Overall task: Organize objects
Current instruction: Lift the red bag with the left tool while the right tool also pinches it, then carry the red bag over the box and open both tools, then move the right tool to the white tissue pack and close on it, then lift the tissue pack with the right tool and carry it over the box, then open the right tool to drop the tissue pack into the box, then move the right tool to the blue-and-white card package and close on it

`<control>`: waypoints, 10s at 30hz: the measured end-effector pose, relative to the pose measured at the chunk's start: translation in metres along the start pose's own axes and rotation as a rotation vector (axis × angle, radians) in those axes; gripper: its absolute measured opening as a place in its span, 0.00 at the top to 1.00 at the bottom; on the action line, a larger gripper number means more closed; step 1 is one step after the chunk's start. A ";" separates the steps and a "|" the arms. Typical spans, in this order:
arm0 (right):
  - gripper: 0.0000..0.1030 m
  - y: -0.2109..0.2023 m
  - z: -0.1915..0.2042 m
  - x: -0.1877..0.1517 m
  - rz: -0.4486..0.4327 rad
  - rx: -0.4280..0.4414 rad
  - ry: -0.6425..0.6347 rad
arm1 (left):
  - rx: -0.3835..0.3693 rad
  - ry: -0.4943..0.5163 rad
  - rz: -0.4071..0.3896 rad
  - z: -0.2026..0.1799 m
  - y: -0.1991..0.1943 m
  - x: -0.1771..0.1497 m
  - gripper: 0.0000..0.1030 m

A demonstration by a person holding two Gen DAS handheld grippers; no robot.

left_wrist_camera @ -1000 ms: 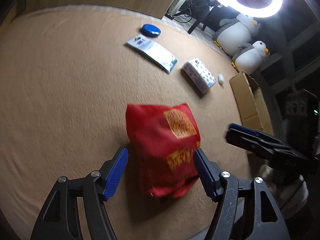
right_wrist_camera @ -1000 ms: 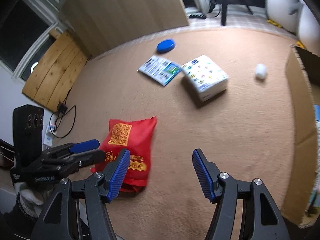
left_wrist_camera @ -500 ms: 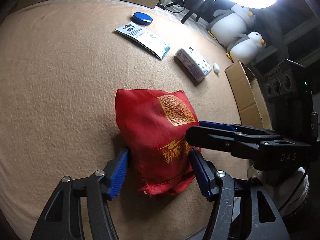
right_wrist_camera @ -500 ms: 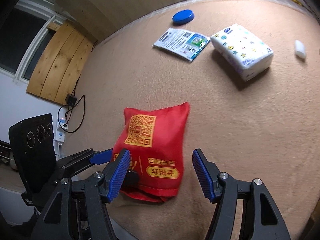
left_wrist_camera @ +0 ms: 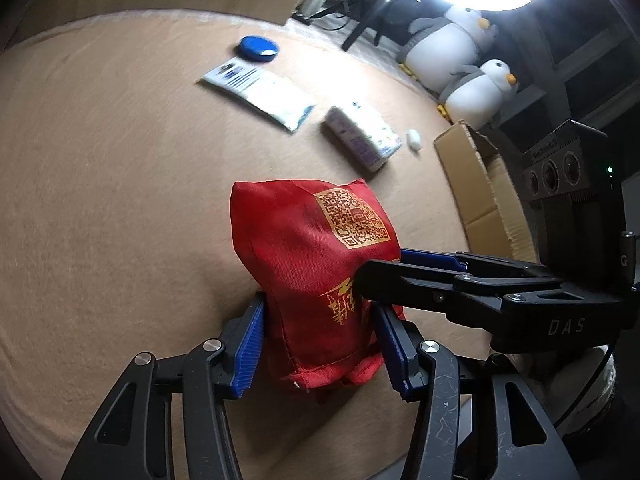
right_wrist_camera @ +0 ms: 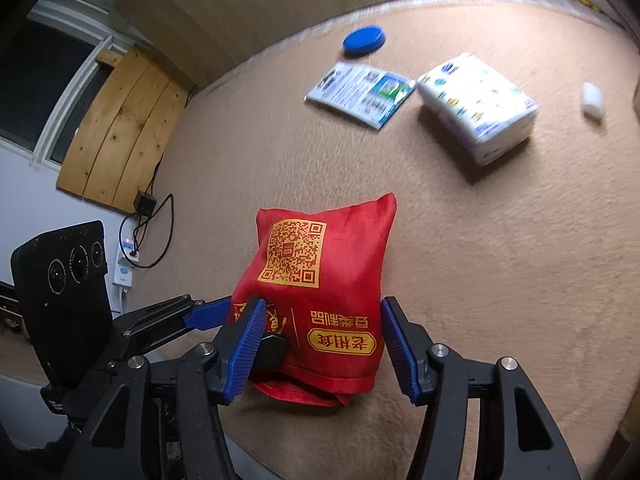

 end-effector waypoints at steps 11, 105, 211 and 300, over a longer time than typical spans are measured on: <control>0.47 -0.082 -0.037 0.021 -0.150 -0.071 0.019 | -0.096 0.124 -0.030 -0.089 0.021 0.041 0.46; 0.45 -0.025 -0.082 0.122 -0.052 -0.138 0.031 | 0.007 -0.008 -0.041 -0.047 0.084 0.104 0.32; 0.56 -0.248 -0.221 -0.042 -0.445 -0.310 0.336 | -0.229 0.565 0.032 -0.346 0.136 -0.004 0.47; 0.55 0.080 -0.020 0.170 0.023 -0.060 -0.032 | 0.068 -0.095 -0.089 0.057 0.079 0.131 0.42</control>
Point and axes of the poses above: each gripper's, at about its wrist camera, not at the fingertips, and y roughly the way its jaws point, z to its left, x to its top, the point moved 2 cm from there along y, roughly the way its jaws point, and after that the axes turned 7 degrees about -z, right-handed, at the moved point
